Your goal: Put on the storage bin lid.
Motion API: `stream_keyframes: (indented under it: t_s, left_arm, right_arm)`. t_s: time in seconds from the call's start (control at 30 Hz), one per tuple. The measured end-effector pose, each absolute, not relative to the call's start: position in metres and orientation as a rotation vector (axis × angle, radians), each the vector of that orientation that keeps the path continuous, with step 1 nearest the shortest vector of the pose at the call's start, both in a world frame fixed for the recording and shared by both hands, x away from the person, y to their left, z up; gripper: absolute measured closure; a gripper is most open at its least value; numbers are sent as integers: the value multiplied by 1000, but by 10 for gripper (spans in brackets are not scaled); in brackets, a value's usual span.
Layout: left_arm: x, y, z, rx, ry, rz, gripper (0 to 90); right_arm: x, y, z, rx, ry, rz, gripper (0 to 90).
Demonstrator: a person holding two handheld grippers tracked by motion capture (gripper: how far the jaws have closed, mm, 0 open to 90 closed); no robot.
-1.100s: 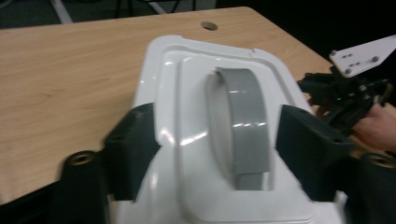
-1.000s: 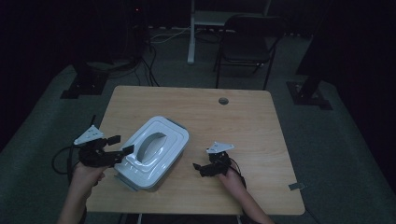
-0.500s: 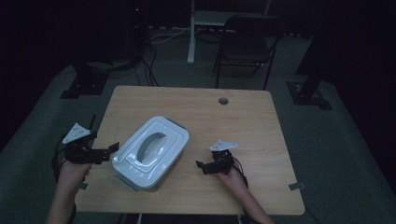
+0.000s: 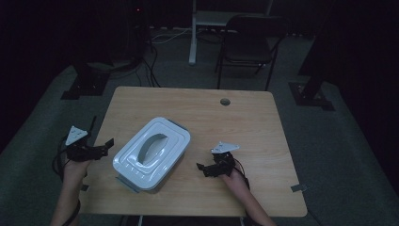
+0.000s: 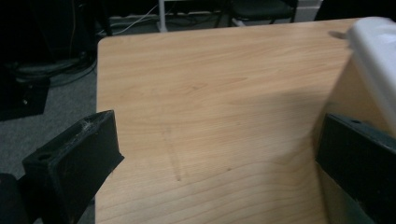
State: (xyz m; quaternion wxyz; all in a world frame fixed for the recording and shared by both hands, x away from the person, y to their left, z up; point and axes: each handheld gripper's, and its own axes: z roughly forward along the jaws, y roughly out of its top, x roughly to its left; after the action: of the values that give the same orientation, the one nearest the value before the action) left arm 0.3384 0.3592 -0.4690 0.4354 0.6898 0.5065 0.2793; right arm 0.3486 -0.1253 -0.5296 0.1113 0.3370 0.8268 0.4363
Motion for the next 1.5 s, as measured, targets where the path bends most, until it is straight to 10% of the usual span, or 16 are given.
stream_keyframes:
  t_s: [1.5]
  left_arm:
    - [351,309,-537,1872,1305,533,6]
  right_arm:
    - [348,-123,-529,998,2412,1294,112]
